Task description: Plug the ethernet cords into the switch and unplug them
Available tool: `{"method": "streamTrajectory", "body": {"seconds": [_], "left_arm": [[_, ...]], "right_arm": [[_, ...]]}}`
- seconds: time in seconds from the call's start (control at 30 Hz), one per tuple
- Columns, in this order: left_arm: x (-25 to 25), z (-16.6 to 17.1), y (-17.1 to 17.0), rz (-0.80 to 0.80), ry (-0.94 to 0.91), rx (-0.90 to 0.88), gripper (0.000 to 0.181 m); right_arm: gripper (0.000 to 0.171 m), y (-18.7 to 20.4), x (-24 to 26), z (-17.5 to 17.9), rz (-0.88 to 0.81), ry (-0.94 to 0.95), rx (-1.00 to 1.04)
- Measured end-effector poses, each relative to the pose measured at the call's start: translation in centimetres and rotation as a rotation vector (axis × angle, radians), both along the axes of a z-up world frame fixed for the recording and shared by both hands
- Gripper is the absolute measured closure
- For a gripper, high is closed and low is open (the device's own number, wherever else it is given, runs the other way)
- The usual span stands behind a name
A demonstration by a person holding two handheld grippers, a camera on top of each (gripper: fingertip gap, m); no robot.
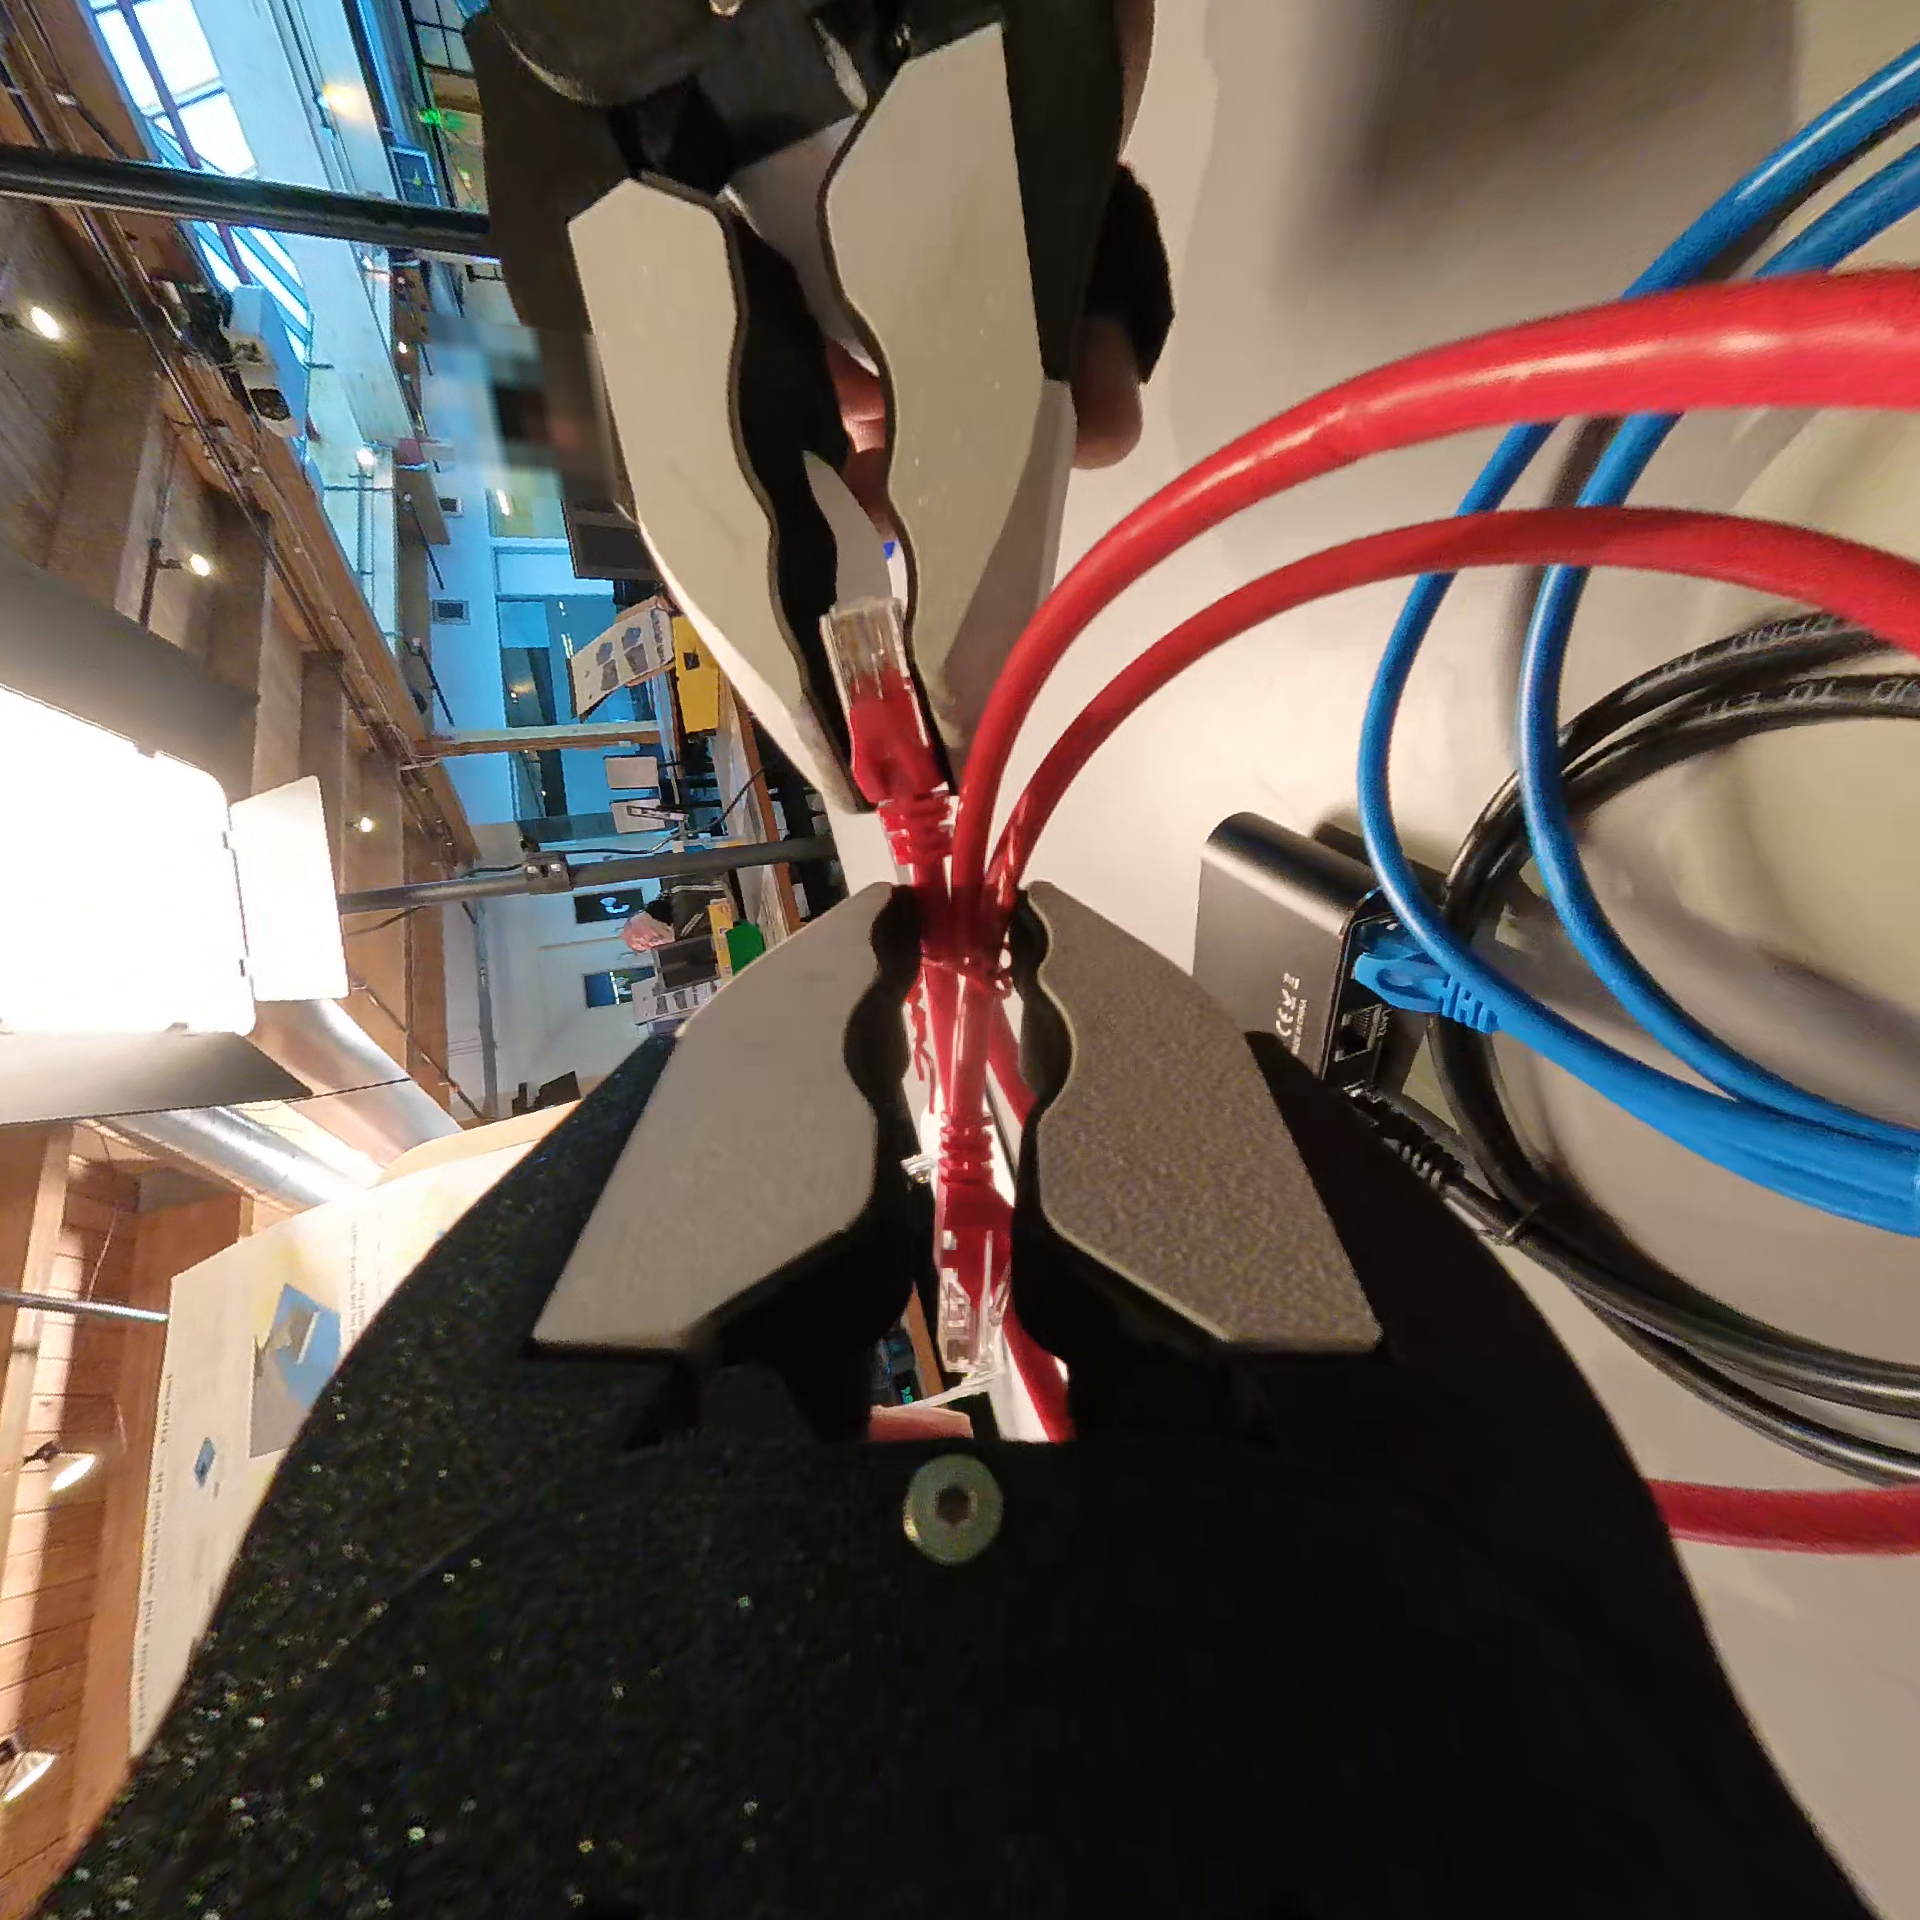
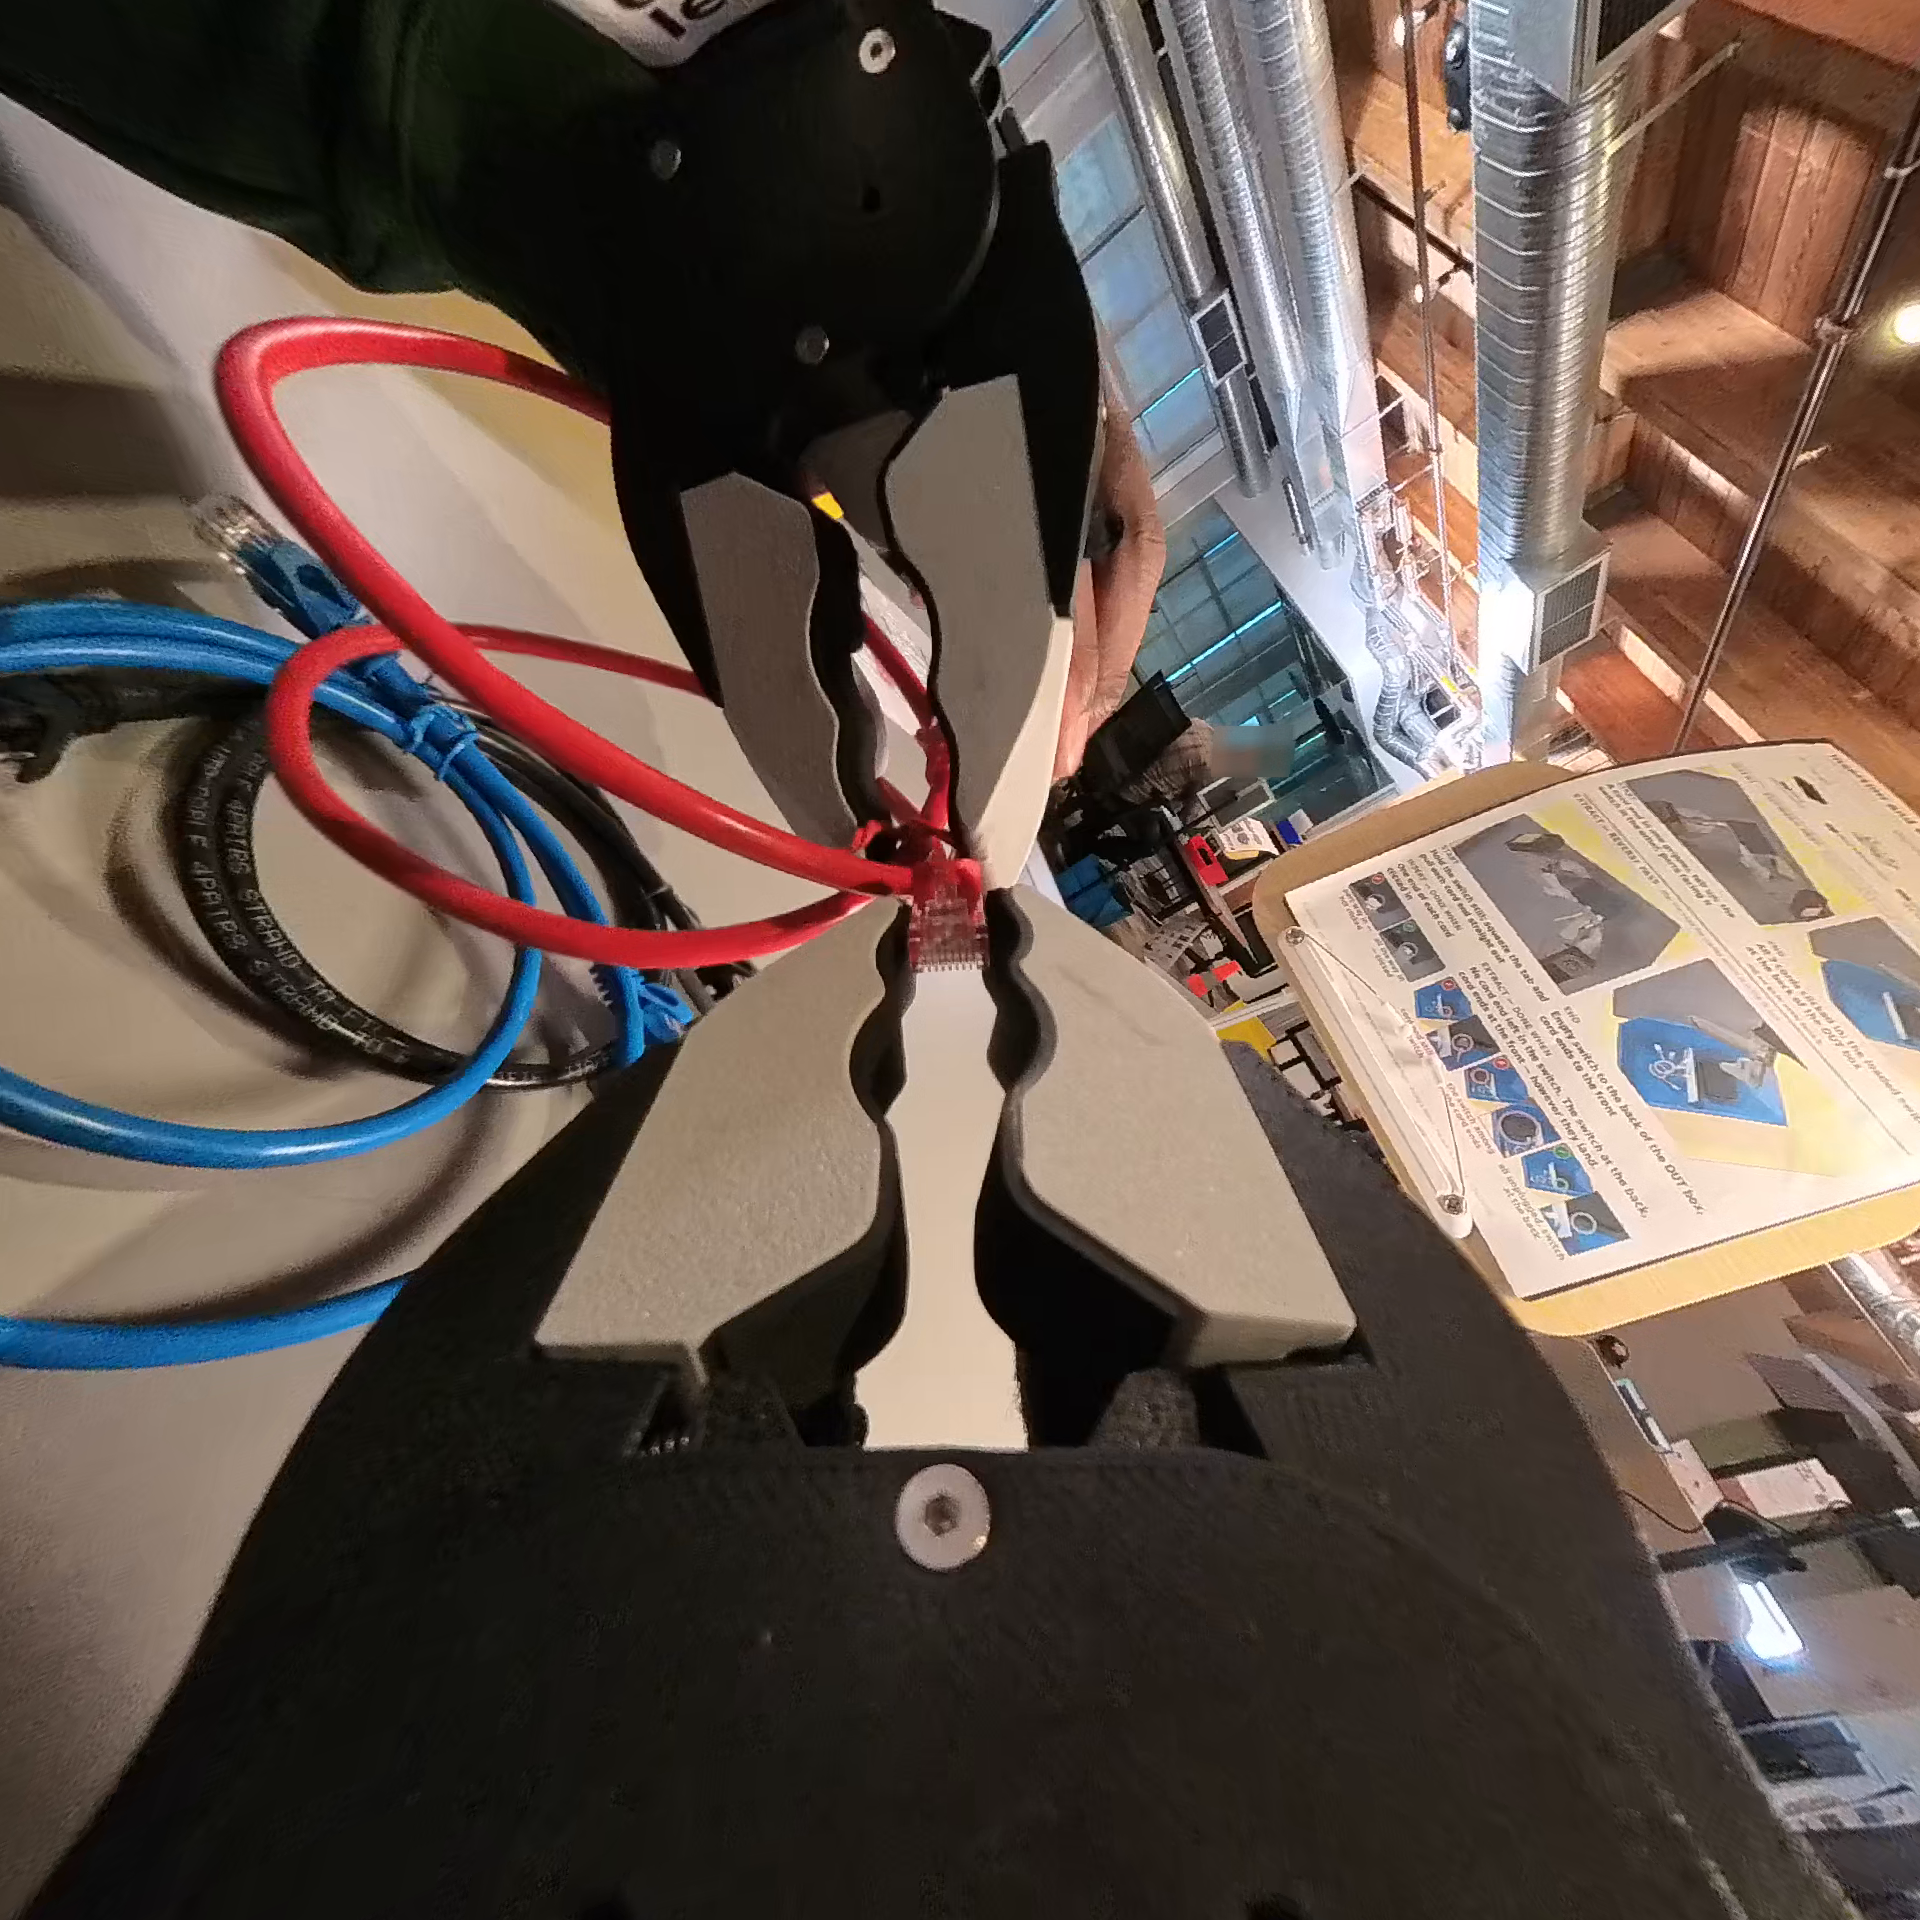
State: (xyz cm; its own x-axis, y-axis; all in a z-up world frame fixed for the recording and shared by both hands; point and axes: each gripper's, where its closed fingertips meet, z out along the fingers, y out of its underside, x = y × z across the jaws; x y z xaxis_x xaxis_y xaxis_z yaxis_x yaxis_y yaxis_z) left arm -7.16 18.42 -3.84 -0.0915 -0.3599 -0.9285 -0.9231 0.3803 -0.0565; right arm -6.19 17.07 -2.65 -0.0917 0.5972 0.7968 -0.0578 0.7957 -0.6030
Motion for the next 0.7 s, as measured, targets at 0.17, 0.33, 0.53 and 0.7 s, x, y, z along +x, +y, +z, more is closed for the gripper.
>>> {"method": "streamTrajectory", "body": {"seconds": [0.17, 0.33, 0.53, 0.7], "left_arm": [[-0.2, 0.3, 0.1, -0.001, -0.01, 0.015, 0.166], [-0.3, 0.9, 0.0, -0.004, -0.003, 0.037, 0.168], [-0.7, 1.6, -0.2, -0.006, 0.001, 0.051, 0.169], [-2.0, 2.3, -0.1, 0.027, -0.004, 0.069, 0.171]], "right_arm": [[0.158, 0.2, 0.0, 0.1, -0.013, 0.002, 0.013], [0.158, 0.5, 0.2, 0.4, -0.025, 0.004, 0.041], [0.158, 0.9, 0.3, 0.7, -0.045, 0.011, 0.057], [0.158, 1.7, 0.6, 1.0, -0.06, 0.02, 0.059]]}}
